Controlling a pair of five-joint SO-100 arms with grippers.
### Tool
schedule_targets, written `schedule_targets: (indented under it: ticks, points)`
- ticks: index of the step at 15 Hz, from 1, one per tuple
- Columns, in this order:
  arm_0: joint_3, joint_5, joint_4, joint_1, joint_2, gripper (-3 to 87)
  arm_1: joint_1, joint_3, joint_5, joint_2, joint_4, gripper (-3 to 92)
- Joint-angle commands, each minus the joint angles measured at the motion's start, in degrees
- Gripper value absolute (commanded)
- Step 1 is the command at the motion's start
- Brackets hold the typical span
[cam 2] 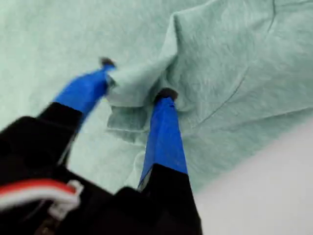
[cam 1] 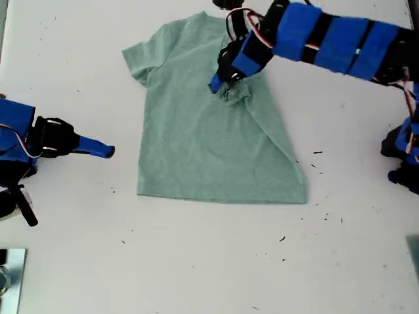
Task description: Fold t shirt
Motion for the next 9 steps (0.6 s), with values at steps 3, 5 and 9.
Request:
schedule_targets:
  ticks: [3,5,9]
  points:
    - [0.26,-0.79,0.09,0.26,0.35,0.0,1.49,-5.80,-0.09,11.60,10.90,17.1]
    - [0.26,-0.79,0.09,0.35,0.35,0.5,3.16,2.37,-2.11,24.70,18.81,16.7]
    - [0.26,-0.79,0.09,-0.09,0.35,3.5,4.75,64.34,4.31,69.52,4.48,5.9]
